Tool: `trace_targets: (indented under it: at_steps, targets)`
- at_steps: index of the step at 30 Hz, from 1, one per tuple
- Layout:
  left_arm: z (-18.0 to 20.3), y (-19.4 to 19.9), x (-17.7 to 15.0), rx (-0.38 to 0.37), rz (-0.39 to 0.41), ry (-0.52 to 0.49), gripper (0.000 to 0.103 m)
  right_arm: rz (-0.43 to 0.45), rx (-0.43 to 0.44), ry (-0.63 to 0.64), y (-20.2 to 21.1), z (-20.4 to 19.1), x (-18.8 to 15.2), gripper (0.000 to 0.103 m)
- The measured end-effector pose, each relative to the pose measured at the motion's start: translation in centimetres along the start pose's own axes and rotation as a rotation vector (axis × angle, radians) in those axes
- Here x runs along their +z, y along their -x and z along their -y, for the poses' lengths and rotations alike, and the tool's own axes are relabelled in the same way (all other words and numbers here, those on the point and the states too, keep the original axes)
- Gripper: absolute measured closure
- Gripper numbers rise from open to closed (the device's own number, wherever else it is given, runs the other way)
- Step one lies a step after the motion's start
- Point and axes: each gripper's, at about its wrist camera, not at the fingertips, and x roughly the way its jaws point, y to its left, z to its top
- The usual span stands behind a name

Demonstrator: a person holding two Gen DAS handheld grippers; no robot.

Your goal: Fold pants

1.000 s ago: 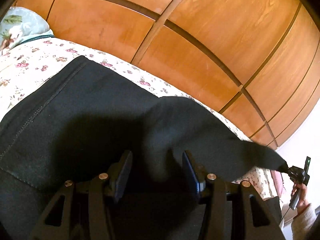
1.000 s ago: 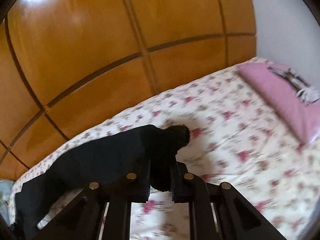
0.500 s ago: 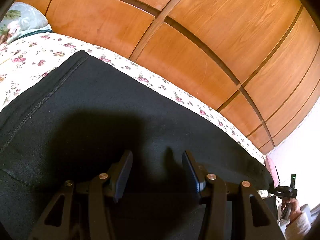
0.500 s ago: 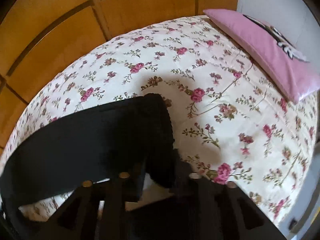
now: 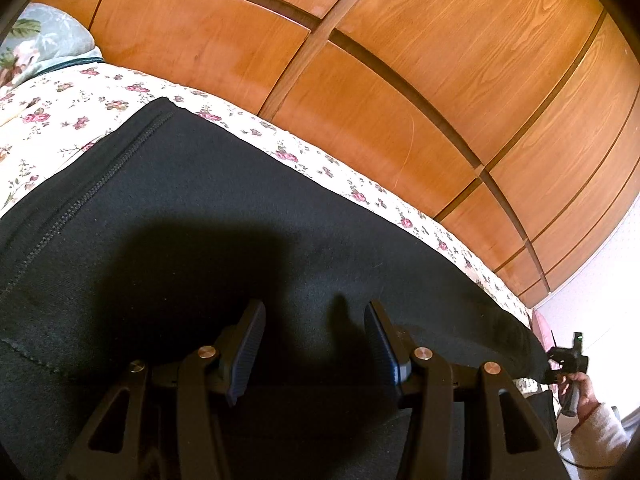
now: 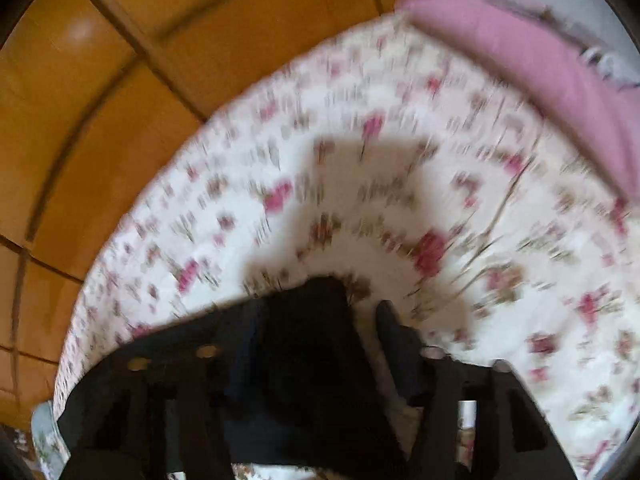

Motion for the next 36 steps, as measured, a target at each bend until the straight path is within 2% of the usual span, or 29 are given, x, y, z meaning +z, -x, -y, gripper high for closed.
trace_targets:
  at_steps: [1,2,4,6,7,9,12,14,17,19,21,23,24,25,28,32,36]
  targets:
    - [0.0,0.0,0.0,-0.001,0.000,0.001,0.051,-0.008,-0.034,0.039,-0.5,-0.7,-0.3,0.067]
    - [-0.1,0.0,0.0,-0.003,-0.001,0.002,0.051,0.015,-0.056,0.092,-0.3,-1.5,-0.5,0.085]
    - [-0.1,-0.1,0.0,-0.004,-0.002,0.002,0.051,0.073,-0.079,0.171,1.0,-2.9,-0.6,0.093]
    - [-0.2,-0.1,0.0,-0.005,-0.002,0.002,0.051,0.206,-0.093,0.189,3.3,-3.3,-0.3,0.095]
    - [-0.2,-0.1,0.0,-0.005,-0.002,0.001,0.051,0.305,-0.088,0.207,4.6,-3.5,-0.1,0.096]
    - [-0.2,-0.1,0.0,-0.005,-0.002,0.002,0.051,0.362,-0.088,0.229,5.0,-3.8,0.0,0.096]
    - [-0.2,-0.1,0.0,-0.006,-0.003,0.002,0.051,0.342,-0.168,0.263,2.3,-4.4,-0.1,0.096]
    - [-0.2,-0.1,0.0,-0.006,-0.003,0.003,0.051,0.319,-0.176,0.252,0.8,-4.2,-0.3,0.095]
    - [-0.2,-0.1,0.0,-0.006,-0.003,0.004,0.051,0.284,-0.241,0.247,-0.3,-3.6,0.1,0.083]
    - [-0.2,-0.1,0.0,-0.009,-0.002,0.006,0.051,0.299,-0.241,0.207,0.7,-3.3,0.3,0.075]
    - [-0.3,-0.1,-0.1,-0.013,-0.002,0.009,0.051,0.336,-0.256,0.169,2.3,-2.9,0.2,0.074]
    - [-0.3,-0.1,-0.1,-0.016,-0.001,0.011,0.051,0.399,-0.326,0.176,4.8,-3.4,-0.9,0.074]
    - [-0.3,-0.1,-0.1,-0.016,-0.001,0.012,0.051,0.424,-0.315,0.179,6.1,-3.8,-1.6,0.074]
    - [-0.3,-0.1,-0.1,-0.016,-0.001,0.012,0.051,0.433,-0.251,0.170,7.5,-4.2,-2.8,0.074]
    - [-0.3,-0.1,-0.1,-0.016,-0.001,0.012,0.050,0.380,-0.117,0.161,8.8,-5.6,-5.6,0.074]
    - [-0.3,-0.1,-0.1,-0.016,-0.003,0.014,0.050,0.284,0.019,0.261,7.6,-10.8,-12.0,0.074]
    - [-0.2,-0.1,0.0,-0.014,-0.004,0.015,0.050,0.244,0.120,0.365,5.5,-16.5,-17.5,0.074]
